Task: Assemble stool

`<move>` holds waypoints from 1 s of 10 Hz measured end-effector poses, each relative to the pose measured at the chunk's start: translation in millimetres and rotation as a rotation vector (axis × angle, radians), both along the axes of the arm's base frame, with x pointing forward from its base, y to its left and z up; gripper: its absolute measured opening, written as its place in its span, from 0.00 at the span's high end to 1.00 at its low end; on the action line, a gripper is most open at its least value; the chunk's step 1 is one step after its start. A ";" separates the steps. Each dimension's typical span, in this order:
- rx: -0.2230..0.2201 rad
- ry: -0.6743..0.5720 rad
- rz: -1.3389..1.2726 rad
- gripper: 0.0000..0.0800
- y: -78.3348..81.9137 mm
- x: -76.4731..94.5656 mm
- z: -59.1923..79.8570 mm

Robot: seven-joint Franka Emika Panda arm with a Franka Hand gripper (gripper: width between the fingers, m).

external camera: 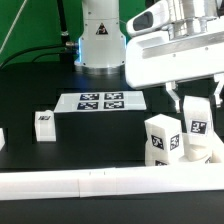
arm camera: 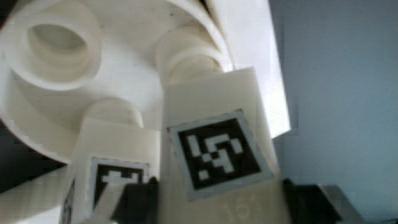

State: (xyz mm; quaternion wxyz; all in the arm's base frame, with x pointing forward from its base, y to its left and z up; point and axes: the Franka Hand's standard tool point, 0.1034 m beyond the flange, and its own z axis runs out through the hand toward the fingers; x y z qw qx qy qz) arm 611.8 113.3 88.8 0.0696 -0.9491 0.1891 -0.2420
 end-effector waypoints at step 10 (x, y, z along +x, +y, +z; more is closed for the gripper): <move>-0.007 -0.017 -0.001 0.20 -1.8 1.0 -0.5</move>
Offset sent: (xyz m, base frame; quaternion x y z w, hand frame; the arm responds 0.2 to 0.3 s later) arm -0.0020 -0.0005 -0.0037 -0.0026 -0.0047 0.0146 0.9999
